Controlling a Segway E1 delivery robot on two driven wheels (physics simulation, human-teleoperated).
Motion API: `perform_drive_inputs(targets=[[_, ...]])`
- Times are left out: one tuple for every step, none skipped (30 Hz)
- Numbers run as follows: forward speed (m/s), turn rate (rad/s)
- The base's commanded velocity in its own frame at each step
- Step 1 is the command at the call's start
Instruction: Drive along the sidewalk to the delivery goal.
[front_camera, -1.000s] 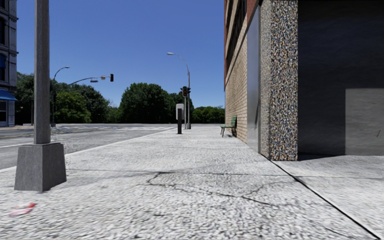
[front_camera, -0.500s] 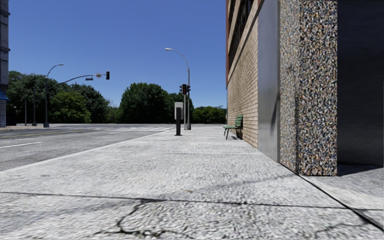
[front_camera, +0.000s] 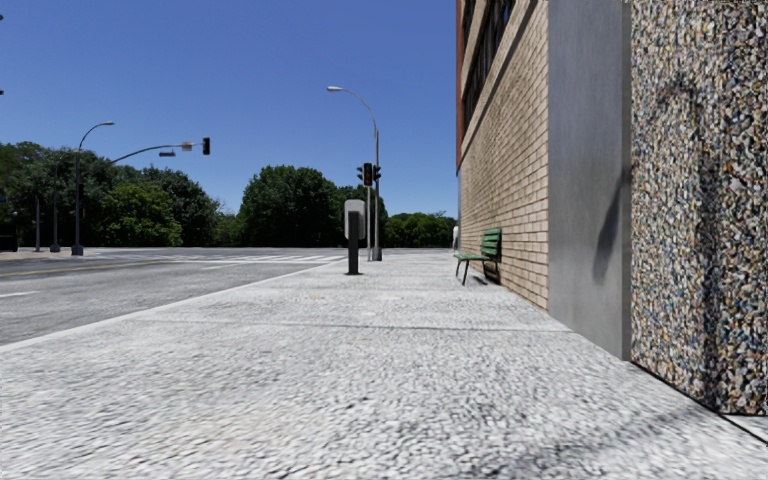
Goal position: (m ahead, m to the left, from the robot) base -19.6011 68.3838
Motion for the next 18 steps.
perform_drive_inputs(targets=[[2.00,0.00],[2.00,0.00],[2.00,0.00],[2.00,0.00],[2.00,0.00],[2.00,0.00],[2.00,0.00],[2.00,0.00],[2.00,0.00],[2.00,0.00],[2.00,0.00],[2.00,0.00],[2.00,0.00],[2.00,0.00],[2.00,0.00],[2.00,0.00],[2.00,0.00],[2.00,0.00]])
